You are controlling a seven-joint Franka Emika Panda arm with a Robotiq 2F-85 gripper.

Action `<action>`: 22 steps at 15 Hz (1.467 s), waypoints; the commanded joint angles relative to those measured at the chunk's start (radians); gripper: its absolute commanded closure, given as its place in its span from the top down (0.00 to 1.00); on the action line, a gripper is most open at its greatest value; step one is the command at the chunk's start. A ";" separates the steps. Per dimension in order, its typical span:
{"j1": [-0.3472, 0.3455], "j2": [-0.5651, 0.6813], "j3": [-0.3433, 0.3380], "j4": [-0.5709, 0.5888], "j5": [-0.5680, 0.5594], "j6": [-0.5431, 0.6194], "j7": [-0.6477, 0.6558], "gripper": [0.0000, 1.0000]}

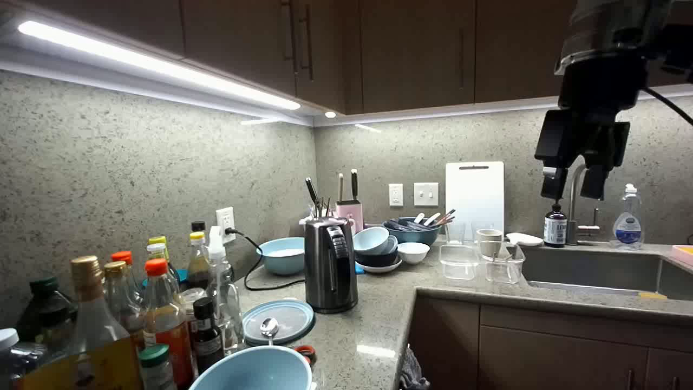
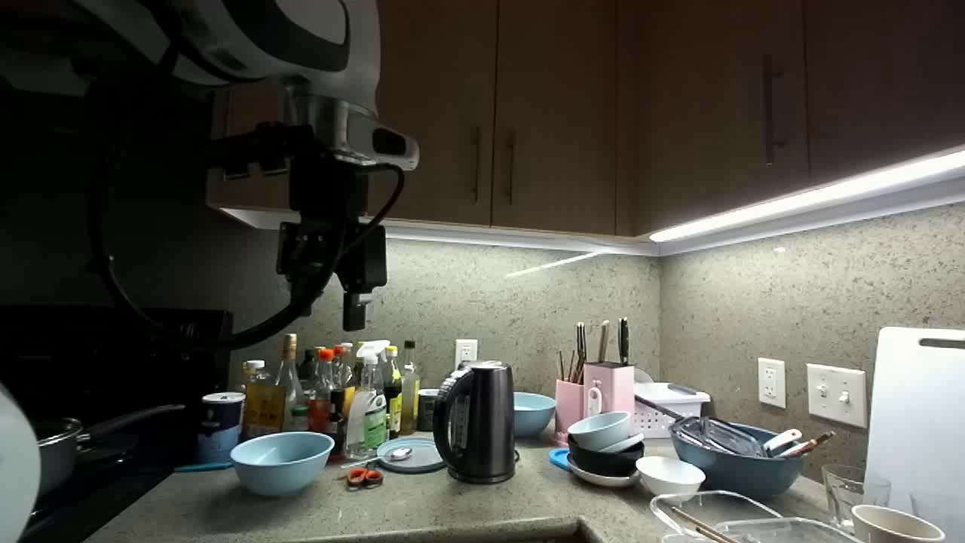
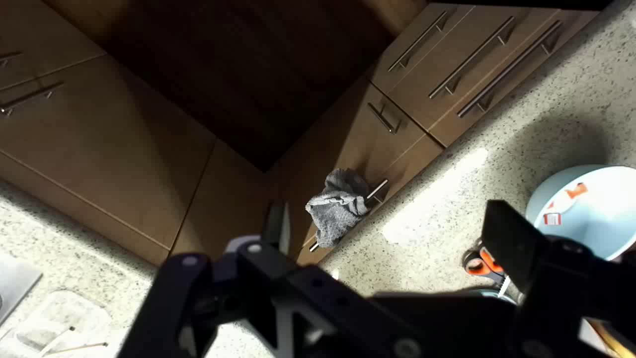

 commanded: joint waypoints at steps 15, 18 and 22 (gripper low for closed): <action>0.077 0.591 0.160 0.345 -0.018 0.353 -0.002 1.00; 0.091 0.566 0.148 0.317 -0.006 0.349 0.000 1.00; 0.091 0.607 0.147 0.350 -0.007 0.349 0.000 1.00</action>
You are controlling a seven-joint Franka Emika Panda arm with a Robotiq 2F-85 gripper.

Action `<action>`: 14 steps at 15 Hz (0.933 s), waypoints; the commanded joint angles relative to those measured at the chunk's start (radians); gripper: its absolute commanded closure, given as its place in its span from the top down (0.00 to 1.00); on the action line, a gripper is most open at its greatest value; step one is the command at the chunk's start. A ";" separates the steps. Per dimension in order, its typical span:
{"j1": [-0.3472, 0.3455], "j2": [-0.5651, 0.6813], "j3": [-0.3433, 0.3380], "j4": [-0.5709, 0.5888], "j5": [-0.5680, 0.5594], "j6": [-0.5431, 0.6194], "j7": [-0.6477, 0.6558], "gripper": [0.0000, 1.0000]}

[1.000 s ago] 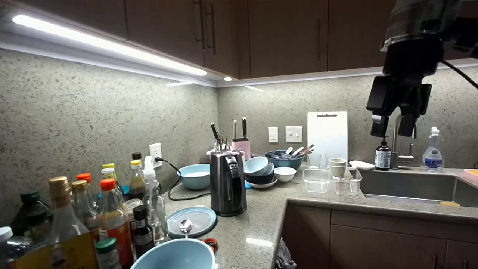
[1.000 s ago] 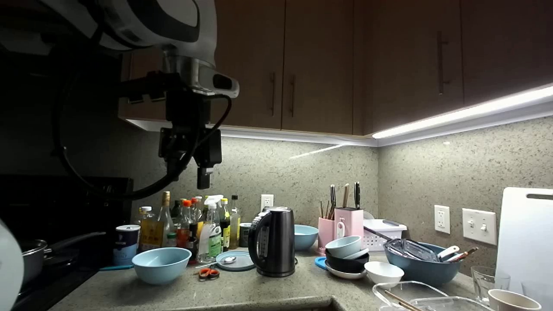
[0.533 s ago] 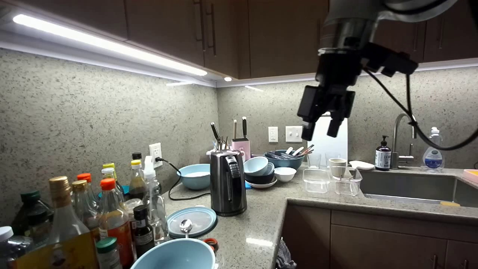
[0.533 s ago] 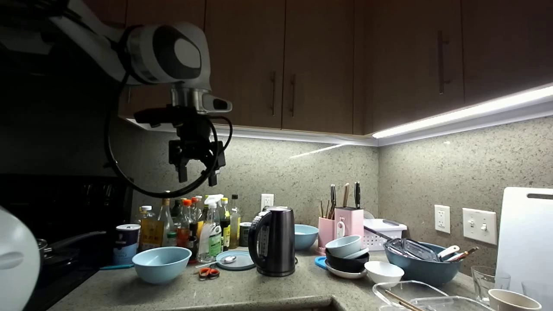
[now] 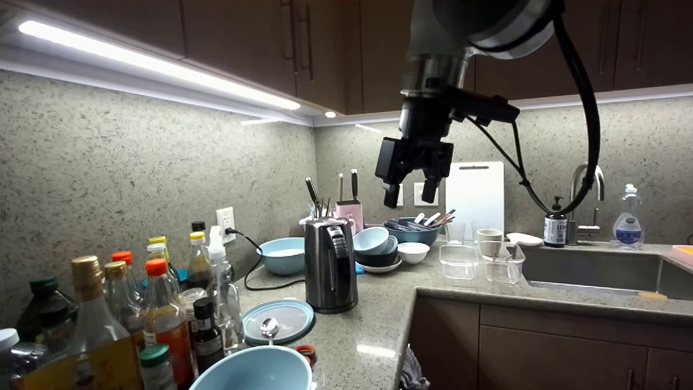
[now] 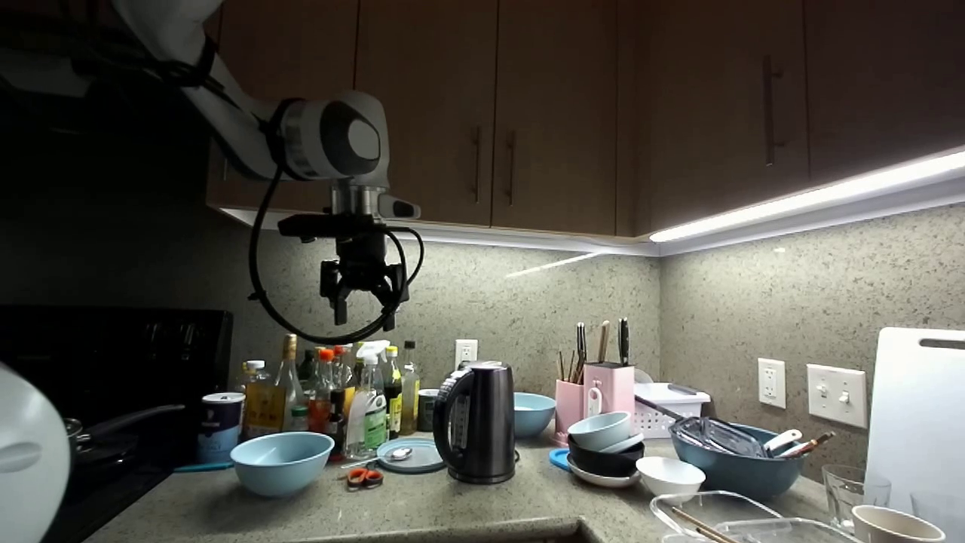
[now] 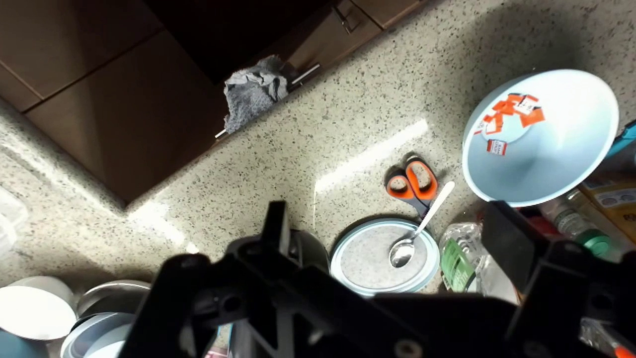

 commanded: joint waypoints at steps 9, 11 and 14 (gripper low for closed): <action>-0.050 0.234 -0.016 0.068 -0.141 0.294 0.092 1.00; -0.042 0.304 -0.017 0.105 -0.183 0.337 0.104 1.00; -0.015 0.404 -0.023 0.172 -0.228 0.363 0.100 1.00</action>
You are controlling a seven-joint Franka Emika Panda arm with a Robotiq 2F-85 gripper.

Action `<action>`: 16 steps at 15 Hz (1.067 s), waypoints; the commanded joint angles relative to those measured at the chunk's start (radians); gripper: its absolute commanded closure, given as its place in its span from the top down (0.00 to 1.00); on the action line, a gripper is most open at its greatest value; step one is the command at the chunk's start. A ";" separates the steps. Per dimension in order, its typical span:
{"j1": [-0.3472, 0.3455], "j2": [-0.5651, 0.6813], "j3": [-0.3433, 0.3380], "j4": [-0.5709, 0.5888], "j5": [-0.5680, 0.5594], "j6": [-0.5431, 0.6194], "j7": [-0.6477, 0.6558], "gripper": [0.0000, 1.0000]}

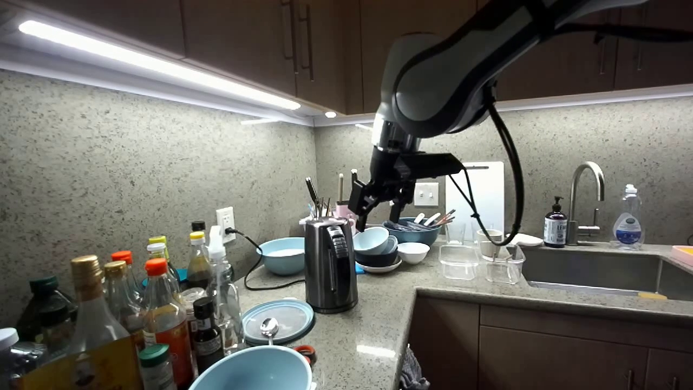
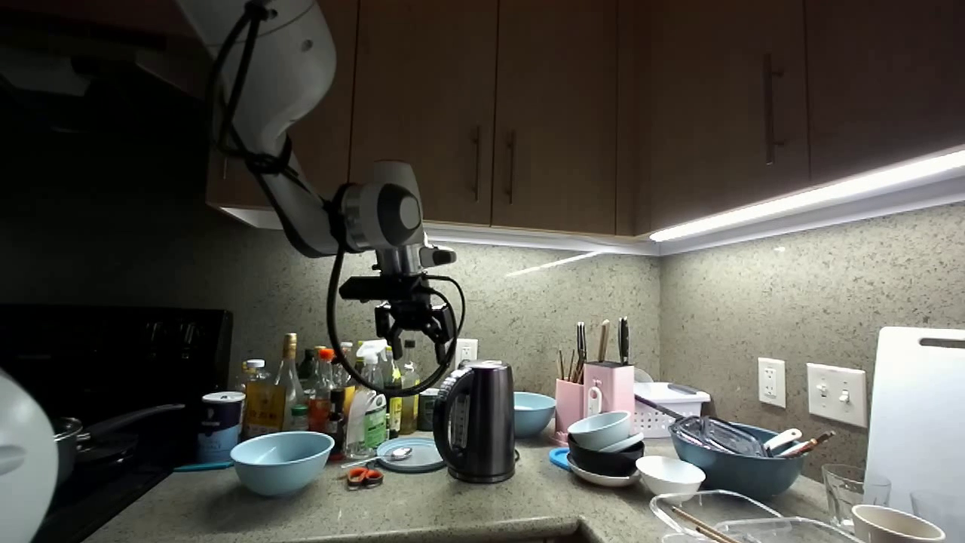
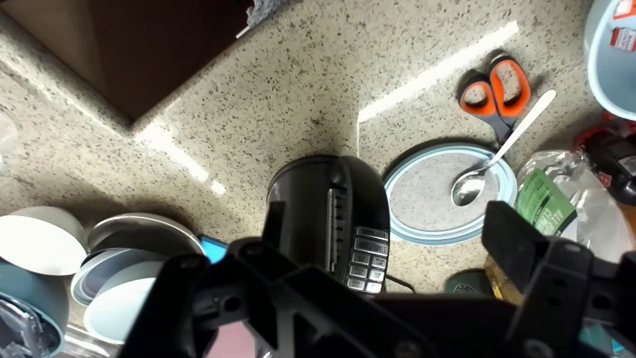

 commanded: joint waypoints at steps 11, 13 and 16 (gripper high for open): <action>0.071 0.165 -0.032 0.163 -0.119 -0.111 -0.184 1.00; 0.083 0.174 -0.031 0.201 -0.178 -0.183 -0.217 1.00; 0.081 0.176 -0.033 0.185 -0.135 -0.141 -0.169 1.00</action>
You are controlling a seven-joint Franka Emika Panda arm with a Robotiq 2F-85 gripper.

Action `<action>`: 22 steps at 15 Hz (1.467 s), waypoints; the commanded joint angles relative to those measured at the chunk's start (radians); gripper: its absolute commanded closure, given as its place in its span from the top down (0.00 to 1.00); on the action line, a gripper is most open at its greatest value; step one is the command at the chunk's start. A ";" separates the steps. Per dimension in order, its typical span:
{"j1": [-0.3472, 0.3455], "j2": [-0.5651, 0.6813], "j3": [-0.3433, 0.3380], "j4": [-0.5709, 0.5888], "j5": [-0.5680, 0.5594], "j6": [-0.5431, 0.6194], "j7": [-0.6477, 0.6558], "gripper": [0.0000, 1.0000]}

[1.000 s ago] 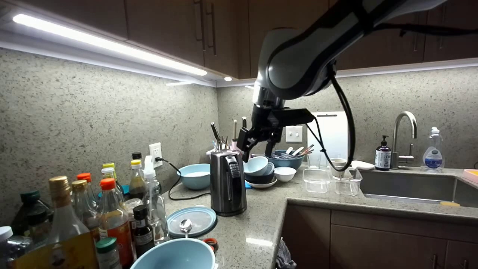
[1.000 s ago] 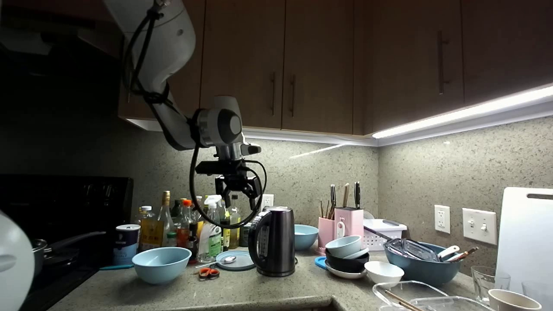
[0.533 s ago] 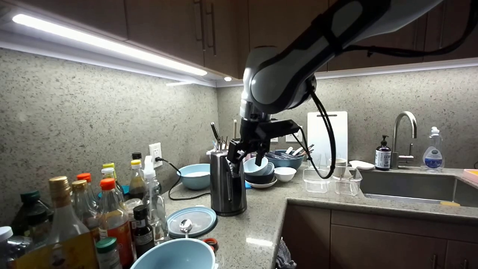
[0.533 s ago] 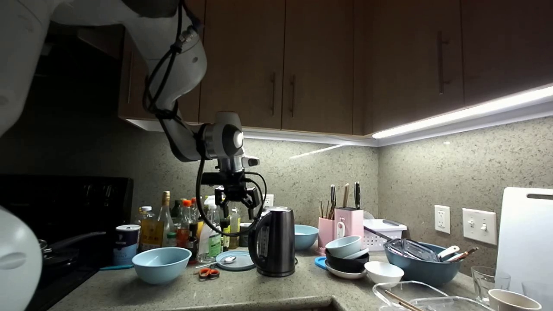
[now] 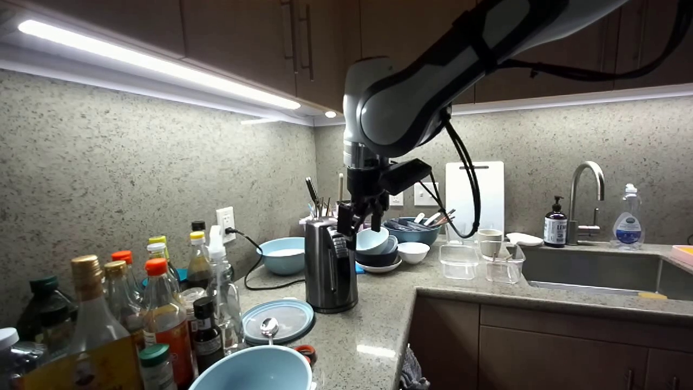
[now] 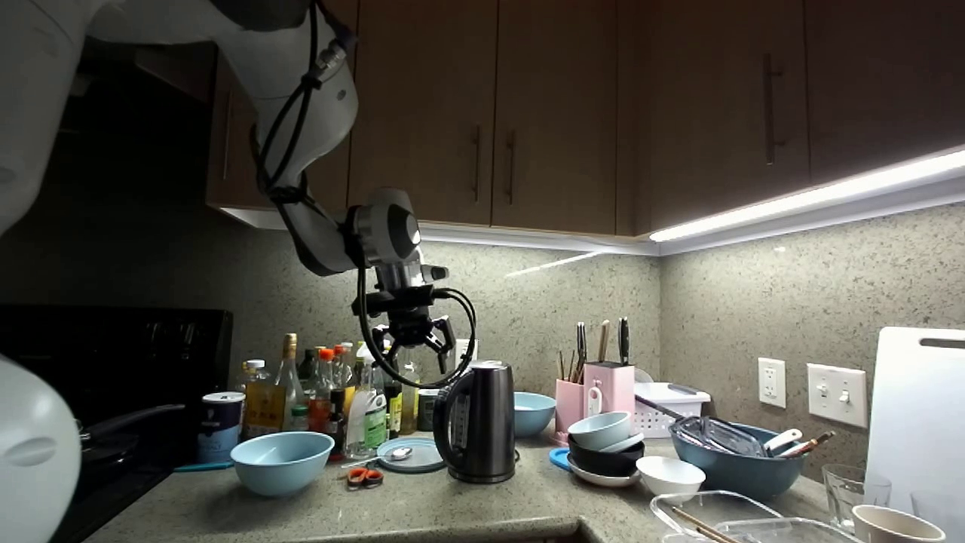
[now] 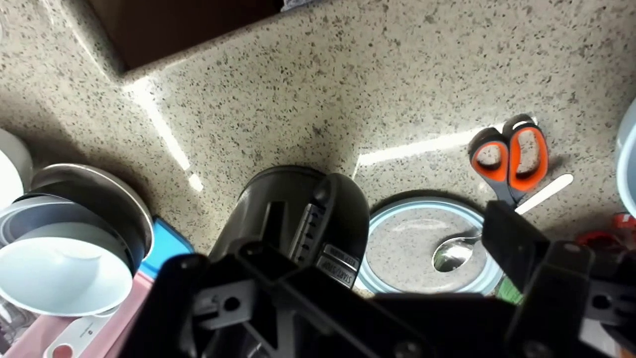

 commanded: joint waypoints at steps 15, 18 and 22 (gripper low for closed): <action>0.001 0.080 -0.009 0.124 0.015 -0.134 -0.387 1.00; -0.006 0.100 0.001 0.161 -0.012 -0.186 -0.552 1.00; -0.002 0.188 0.017 0.322 -0.012 -0.313 -0.745 1.00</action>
